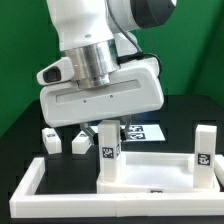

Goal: Assemble desk

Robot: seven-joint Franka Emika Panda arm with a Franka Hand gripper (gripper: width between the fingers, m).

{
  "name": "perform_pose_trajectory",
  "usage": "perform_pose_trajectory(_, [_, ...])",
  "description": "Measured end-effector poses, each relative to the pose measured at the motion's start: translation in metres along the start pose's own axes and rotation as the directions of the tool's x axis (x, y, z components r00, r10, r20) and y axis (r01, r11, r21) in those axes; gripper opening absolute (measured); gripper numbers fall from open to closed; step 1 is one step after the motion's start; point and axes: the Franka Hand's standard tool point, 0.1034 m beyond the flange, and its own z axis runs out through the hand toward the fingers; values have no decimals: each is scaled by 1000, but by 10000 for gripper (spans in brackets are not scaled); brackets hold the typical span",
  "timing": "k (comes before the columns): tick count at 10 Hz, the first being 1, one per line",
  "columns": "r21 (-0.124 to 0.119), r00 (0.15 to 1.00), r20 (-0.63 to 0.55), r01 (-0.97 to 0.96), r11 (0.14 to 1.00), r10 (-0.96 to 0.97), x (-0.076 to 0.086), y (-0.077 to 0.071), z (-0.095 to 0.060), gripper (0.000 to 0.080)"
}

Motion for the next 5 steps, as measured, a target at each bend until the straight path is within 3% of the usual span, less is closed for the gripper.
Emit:
perform_pose_trajectory(3, [0,983,-1,-185,983,185,0,0,0,288])
perform_pose_trajectory(5, [14,885,-4,-465,885,465,2,-3,1,288])
